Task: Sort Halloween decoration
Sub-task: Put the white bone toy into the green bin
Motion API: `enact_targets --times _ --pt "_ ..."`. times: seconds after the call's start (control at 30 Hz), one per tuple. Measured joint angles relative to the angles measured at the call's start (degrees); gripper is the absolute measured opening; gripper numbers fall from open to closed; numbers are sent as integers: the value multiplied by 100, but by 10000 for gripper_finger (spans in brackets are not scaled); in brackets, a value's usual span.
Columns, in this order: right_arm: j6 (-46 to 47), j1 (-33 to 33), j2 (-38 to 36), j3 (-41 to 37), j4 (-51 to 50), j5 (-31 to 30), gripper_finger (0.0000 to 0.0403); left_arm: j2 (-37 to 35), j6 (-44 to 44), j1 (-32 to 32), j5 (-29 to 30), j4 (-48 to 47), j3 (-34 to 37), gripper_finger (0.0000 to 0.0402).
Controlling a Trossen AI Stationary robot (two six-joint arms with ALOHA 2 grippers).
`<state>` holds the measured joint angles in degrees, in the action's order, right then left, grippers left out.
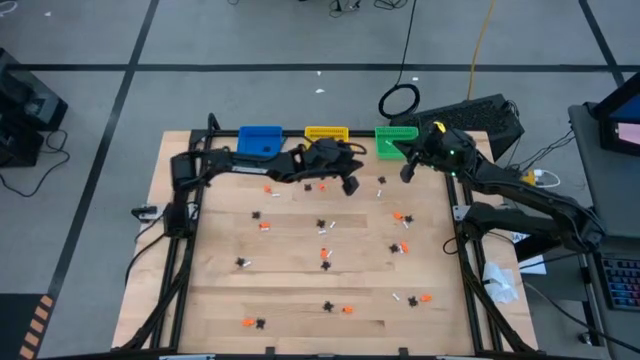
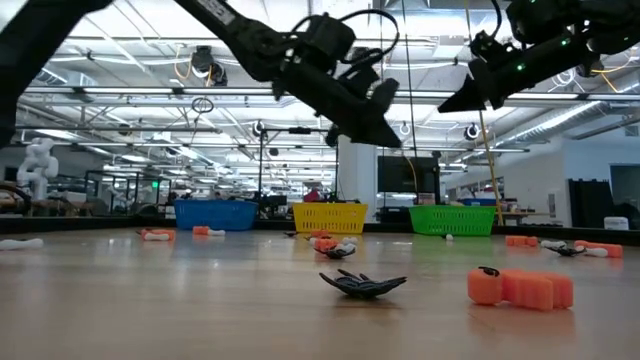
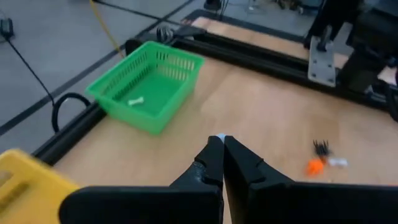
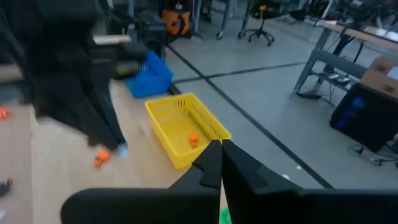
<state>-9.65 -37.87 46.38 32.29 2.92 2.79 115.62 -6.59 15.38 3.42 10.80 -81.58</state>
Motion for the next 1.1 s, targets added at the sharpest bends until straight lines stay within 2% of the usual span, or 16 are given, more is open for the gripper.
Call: enact_targets --times 0.2,0.4,0.63,0.8,1.1 --pt "20 -2 -47 -2 -28 -4 0 911 147 20 7 227 -1124 1" --pt "42 -2 -58 -2 -75 -23 0 1767 94 157 32 3 -2153 1" --pt "38 -2 -58 -1 -62 -173 0 2306 -46 409 219 14 -2785 1" --pt "33 -2 -60 -2 -56 -173 0 2722 -471 596 -97 -28 -3263 1" --pt "20 -2 -60 0 -30 -170 0 3200 -509 616 -317 -417 -3862 1"
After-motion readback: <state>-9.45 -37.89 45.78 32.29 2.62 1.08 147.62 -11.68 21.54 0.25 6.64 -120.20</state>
